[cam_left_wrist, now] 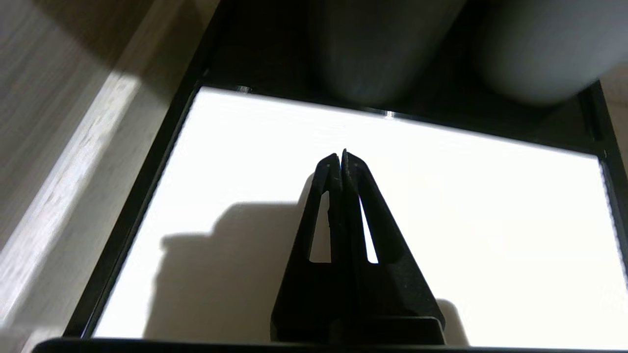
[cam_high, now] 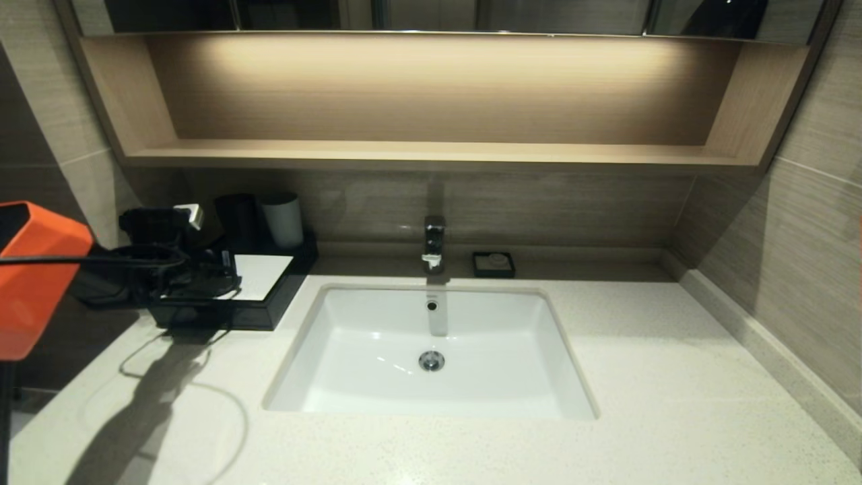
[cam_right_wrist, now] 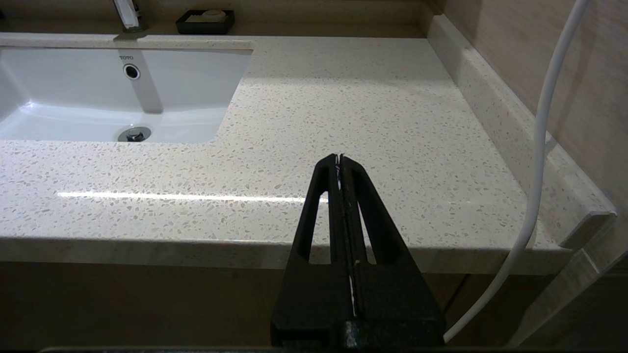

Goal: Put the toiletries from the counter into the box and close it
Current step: Place the cup on the storage box

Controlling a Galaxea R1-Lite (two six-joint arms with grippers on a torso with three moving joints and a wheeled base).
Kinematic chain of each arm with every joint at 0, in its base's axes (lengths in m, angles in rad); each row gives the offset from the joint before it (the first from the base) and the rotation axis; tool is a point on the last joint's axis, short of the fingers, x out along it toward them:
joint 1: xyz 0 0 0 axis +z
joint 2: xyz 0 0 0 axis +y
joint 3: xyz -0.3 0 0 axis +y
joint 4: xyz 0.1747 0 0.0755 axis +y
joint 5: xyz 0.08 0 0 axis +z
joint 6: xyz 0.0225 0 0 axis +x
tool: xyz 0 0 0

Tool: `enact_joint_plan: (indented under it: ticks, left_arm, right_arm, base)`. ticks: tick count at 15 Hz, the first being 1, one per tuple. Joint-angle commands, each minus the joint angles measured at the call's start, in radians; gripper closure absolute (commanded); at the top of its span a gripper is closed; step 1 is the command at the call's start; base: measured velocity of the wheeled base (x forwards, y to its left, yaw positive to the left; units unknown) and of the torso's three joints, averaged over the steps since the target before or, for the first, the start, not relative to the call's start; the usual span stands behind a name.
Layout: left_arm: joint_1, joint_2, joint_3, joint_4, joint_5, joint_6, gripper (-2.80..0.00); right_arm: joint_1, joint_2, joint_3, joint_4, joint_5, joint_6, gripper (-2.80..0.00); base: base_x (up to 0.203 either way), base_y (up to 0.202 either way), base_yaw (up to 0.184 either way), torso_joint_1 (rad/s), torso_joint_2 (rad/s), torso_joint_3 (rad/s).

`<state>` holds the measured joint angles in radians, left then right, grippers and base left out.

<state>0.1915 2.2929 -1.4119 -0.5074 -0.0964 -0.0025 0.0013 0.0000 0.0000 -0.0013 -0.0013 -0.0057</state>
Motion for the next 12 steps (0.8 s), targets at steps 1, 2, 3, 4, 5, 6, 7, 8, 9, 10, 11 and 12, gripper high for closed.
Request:
enact_joint_plan:
  ticks: [1,2,3,4,5,6,7,8,9,10,11,12]
  left_arm:
    - [0.008,-0.106,0.131,-0.049,0.0,0.0,0.0]
    - [0.017,-0.155,0.182,-0.064,0.0,-0.001,0.0]
    - [0.025,-0.195,0.216,-0.07,-0.001,-0.005,0.0]
    - [0.036,-0.244,0.247,-0.072,-0.001,-0.017,0.0]
    - [0.047,-0.298,0.275,-0.073,-0.001,-0.029,0.0]
    - [0.054,-0.349,0.306,-0.073,-0.002,-0.038,0.0]
    - [0.059,-0.407,0.346,-0.074,-0.003,-0.043,0.0]
    - [0.062,-0.465,0.391,-0.075,-0.004,-0.044,0.0]
    - [0.063,-0.521,0.433,-0.076,-0.006,-0.045,0.0]
    - [0.061,-0.584,0.48,-0.077,-0.007,-0.046,0.0]
    - [0.058,-0.645,0.527,-0.078,-0.008,-0.045,0.0]
    - [0.057,-0.706,0.572,-0.079,-0.009,-0.045,0.0]
  right_arm:
    - [0.0,0.0,0.0,0.0,0.0,0.0,0.0]
    - [0.0,0.0,0.002,0.0,0.0,0.0,0.0]
    - [0.0,0.0,0.002,0.0,0.0,0.0,0.0]
    - [0.0,-0.001,0.002,0.0,0.0,0.0,0.0]
    - [0.0,-0.001,0.002,0.0,0.0,0.0,0.0]
    - [0.0,-0.001,0.002,0.0,0.0,0.0,0.0]
    - [0.002,0.0,0.002,0.0,0.0,0.0,0.0]
    - [0.001,0.0,0.002,0.0,0.0,0.0,0.0]
    - [0.002,-0.001,0.001,0.0,0.0,0.0,0.0]
    - [0.0,0.0,0.001,0.0,0.0,0.0,0.0]
    - [0.0,0.0,0.002,0.0,0.0,0.0,0.0]
    - [0.0,0.0,0.002,0.0,0.0,0.0,0.0]
  base:
    - [0.0,0.0,0.0,0.0,0.0,0.0]
    - [0.0,0.0,0.0,0.0,0.0,0.0]
    - [0.0,0.0,0.0,0.0,0.0,0.0]
    - [0.0,0.0,0.0,0.0,0.0,0.0]
    - [0.0,0.0,0.0,0.0,0.0,0.0]
    - [0.0,0.0,0.0,0.0,0.0,0.0]
    - [0.0,0.0,0.0,0.0,0.0,0.0]
    - [0.0,0.0,0.0,0.0,0.0,0.0]
    - [0.0,0.0,0.0,0.0,0.0,0.0]
    - [0.0,0.0,0.0,0.0,0.0,0.0]
    - [0.0,0.0,0.0,0.0,0.0,0.0]
    - [0.0,0.0,0.0,0.0,0.0,0.0]
